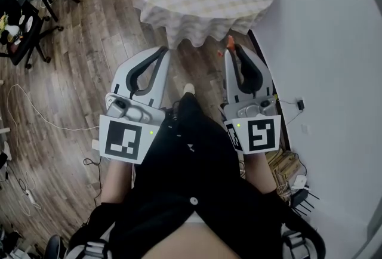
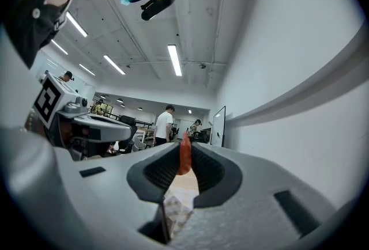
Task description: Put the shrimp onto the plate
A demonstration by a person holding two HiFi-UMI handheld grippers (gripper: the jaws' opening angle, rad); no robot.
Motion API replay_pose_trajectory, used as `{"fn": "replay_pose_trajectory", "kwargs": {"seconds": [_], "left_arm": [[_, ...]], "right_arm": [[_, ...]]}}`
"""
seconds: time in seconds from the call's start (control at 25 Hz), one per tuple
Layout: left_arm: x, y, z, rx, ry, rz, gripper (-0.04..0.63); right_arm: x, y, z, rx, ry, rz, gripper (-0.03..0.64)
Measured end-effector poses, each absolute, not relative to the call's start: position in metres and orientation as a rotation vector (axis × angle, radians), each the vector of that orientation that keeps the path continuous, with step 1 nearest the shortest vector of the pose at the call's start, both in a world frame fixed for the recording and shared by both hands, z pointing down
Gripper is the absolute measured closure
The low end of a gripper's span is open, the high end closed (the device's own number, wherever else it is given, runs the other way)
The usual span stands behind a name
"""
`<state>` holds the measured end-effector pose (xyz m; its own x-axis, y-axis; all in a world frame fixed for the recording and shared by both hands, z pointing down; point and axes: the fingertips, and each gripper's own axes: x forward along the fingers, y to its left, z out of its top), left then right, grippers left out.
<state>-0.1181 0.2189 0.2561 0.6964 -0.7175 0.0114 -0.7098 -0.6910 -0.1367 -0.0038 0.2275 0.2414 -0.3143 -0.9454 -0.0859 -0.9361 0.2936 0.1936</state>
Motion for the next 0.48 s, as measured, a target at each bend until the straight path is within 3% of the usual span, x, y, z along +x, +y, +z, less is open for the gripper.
{"fn": "replay_pose_trajectory", "kwargs": {"seconds": [0.48], "left_arm": [[-0.088, 0.168, 0.256, -2.753, 1.211, -0.11, 0.592]], "right_arm": [[0.022, 0.171, 0.245, 1.756, -2.541, -0.319, 0.569]]}}
